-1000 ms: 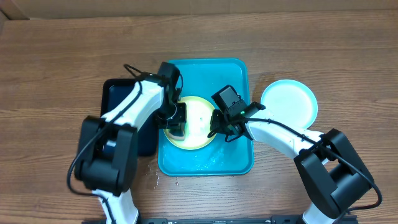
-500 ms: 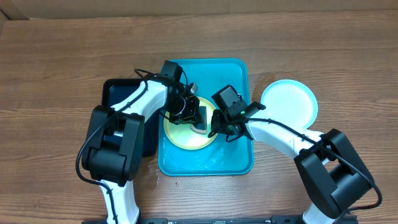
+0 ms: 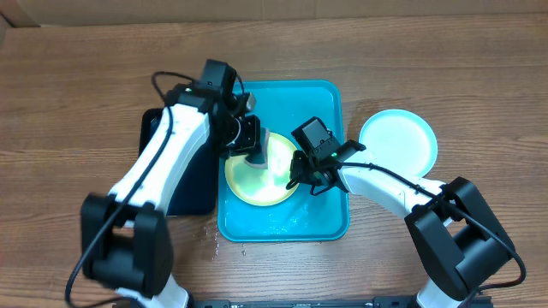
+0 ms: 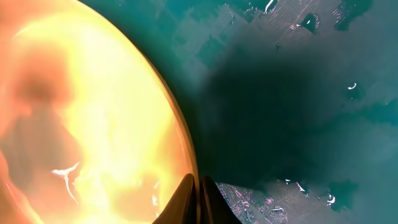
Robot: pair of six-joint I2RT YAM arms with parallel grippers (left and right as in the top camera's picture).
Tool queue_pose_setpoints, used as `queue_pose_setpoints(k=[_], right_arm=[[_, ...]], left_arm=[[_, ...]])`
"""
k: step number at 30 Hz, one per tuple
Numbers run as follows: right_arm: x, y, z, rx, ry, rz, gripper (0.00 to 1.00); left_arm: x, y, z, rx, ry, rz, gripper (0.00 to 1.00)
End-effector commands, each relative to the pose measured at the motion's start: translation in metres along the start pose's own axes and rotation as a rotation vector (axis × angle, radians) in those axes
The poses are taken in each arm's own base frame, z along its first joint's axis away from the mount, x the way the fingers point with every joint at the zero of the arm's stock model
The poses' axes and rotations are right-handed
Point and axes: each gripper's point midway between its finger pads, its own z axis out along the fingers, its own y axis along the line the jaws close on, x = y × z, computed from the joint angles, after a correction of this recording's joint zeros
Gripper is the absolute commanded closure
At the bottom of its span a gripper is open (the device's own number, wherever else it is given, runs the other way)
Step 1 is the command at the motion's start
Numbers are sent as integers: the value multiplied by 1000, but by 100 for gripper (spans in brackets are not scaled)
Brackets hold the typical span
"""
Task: Clean dirty plates on tray and stack at the side
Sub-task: 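Scrub the yellow plate with the sponge while right gripper holds its rim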
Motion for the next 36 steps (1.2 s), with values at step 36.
queue_pose_setpoints(k=[36], right_arm=[[5,-5,4,19,9,-7,95]], left_arm=[[12,-16,69,318,238,65,96]])
